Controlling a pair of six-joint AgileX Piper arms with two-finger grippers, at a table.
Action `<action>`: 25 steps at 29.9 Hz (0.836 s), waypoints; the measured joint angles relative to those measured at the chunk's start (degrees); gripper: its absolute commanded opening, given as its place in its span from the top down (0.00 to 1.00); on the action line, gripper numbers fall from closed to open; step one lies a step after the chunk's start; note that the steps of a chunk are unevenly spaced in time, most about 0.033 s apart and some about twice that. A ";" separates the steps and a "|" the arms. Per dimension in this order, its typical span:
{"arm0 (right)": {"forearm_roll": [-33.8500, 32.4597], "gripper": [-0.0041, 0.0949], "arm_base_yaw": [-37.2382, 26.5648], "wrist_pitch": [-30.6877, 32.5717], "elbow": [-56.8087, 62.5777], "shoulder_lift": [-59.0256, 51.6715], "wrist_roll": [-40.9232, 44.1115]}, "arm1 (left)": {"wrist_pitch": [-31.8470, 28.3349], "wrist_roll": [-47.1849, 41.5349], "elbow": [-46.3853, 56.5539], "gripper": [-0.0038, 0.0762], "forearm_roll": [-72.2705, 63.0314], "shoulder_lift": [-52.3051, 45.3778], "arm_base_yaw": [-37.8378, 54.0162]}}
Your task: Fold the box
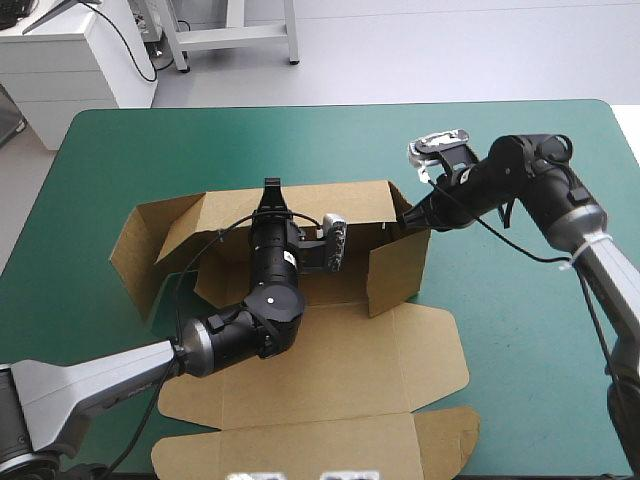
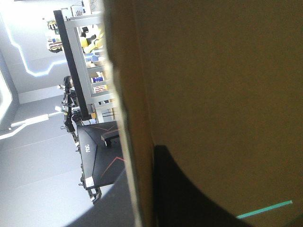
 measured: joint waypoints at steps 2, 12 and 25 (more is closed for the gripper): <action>0.29 0.96 0.00 -3.03 4.93 -2.07 -0.64 | 0.00 0.00 0.00 0.96 0.00 0.00 0.00; 7.81 0.91 0.00 -21.61 24.73 -9.23 -13.34 | 0.05 0.00 0.00 0.96 0.00 0.00 0.00; 10.31 0.48 -0.06 -18.54 25.99 -10.40 -32.65 | 0.10 -0.29 0.00 0.96 0.00 0.00 0.00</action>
